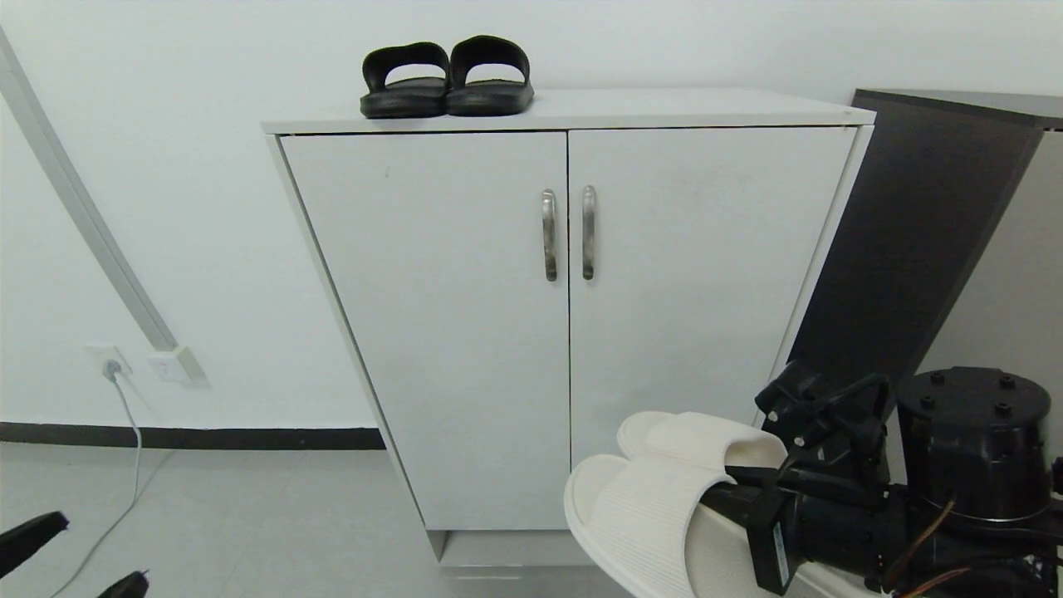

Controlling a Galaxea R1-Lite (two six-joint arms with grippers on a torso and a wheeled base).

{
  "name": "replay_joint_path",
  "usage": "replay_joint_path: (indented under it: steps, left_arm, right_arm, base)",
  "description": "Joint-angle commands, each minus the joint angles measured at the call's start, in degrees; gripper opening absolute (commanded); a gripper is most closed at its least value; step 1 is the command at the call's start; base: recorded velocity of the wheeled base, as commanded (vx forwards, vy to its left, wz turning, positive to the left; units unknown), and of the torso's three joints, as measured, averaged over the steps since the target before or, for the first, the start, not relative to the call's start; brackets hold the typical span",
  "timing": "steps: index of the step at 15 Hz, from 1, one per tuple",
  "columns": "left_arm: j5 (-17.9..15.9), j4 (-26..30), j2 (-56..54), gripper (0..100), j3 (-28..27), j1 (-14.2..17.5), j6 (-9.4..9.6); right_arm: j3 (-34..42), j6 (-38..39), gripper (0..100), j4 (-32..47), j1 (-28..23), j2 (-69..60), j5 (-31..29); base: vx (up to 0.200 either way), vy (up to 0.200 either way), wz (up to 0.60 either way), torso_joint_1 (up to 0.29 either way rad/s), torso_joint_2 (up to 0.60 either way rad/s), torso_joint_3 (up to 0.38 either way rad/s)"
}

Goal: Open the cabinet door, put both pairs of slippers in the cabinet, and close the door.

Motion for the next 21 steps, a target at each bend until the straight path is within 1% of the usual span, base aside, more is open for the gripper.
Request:
replay_joint_path:
  steps: [1,2,3,4,5,7,9,10,12,13,14,16,18,19,20,21]
  left_arm:
    - [-4.81,-7.60,13.66,100,-1.08,-1.96,0.02]
    - [-5.95,-10.94,16.91,100,-1.52,-3.81,0.02]
    - [-6.13,-13.48,19.63,100,-1.96,-6.01,0.02]
    - [-6.13,-15.77,22.36,100,-3.02,-8.99,-0.06]
    - [-6.13,-16.91,24.38,100,-3.99,-11.28,-0.24]
    - [-6.13,-17.79,28.95,100,-6.97,-15.94,-0.15]
    - [-6.21,-17.88,32.99,100,-11.37,-19.10,-0.33]
    - [-6.21,-17.88,34.22,100,-12.95,-21.47,-0.59]
    - [-6.21,-17.88,38.00,100,-16.20,-24.99,-0.77]
    - [-6.21,-18.05,39.85,100,-17.96,-26.13,-0.77]
    - [-6.21,-19.64,42.13,100,-19.28,-26.48,-0.68]
    - [-6.21,-25.70,46.26,100,-19.72,-26.66,-0.94]
    - [-6.13,-30.71,50.66,100,-20.42,-27.71,-1.21]
    - [-6.13,-32.29,52.24,100,-21.21,-27.98,-2.08]
    - [-6.04,-32.82,54.00,100,-23.23,-28.86,-3.93]
    - [-6.13,-32.91,55.14,100,-25.69,-29.56,-7.01]
  right_arm:
    - [0.24,0.06,0,-0.05,0.23,0.39,1.20]
    - [0.24,0.06,0,-0.05,0.23,0.56,1.38]
    - [0.33,0.06,0,-0.05,0.23,0.56,1.38]
    - [0.33,-0.03,0,-0.14,0.23,0.56,1.38]
    - [0.42,-0.03,0,-0.14,0.23,0.48,1.38]
    - [0.42,-0.03,0,-0.23,0.14,0.56,1.38]
    - [0.51,-0.03,0,-0.23,0.14,0.39,1.38]
    - [0.51,-0.03,0,-0.23,0.14,0.39,1.38]
    - [0.51,-0.03,0,-0.23,0.32,0.56,1.38]
    - [0.51,-0.03,0,-0.14,0.40,0.56,1.38]
    - [0.59,-0.03,0,-0.23,0.32,0.56,1.38]
    - [0.51,-0.03,0,-0.14,0.40,0.56,1.38]
    - [0.59,-0.03,0,-0.14,0.40,0.56,1.38]
    - [0.51,-0.03,0,-0.14,0.40,0.56,1.38]
    - [0.51,-0.03,0,-0.23,0.40,0.65,1.38]
    - [0.51,-0.12,0,-0.14,0.49,0.74,1.38]
  base:
    - [0.000,0.000,0.00,0.000,0.00,0.000]
    - [0.000,0.000,0.00,0.000,0.00,0.000]
    - [0.000,0.000,0.00,0.000,0.00,0.000]
    - [0.000,0.000,0.00,0.000,0.00,0.000]
    - [0.000,0.000,0.00,0.000,0.00,0.000]
    - [0.000,0.000,0.00,0.000,0.00,0.000]
    - [0.000,0.000,0.00,0.000,0.00,0.000]
    - [0.000,0.000,0.00,0.000,0.00,0.000]
    - [0.000,0.000,0.00,0.000,0.00,0.000]
    - [0.000,0.000,0.00,0.000,0.00,0.000]
    - [0.000,0.000,0.00,0.000,0.00,0.000]
    - [0.000,0.000,0.00,0.000,0.00,0.000]
    - [0.000,0.000,0.00,0.000,0.00,0.000]
    - [0.000,0.000,0.00,0.000,0.00,0.000]
    - [0.000,0.000,0.00,0.000,0.00,0.000]
    - [0.000,0.000,0.00,0.000,0.00,0.000]
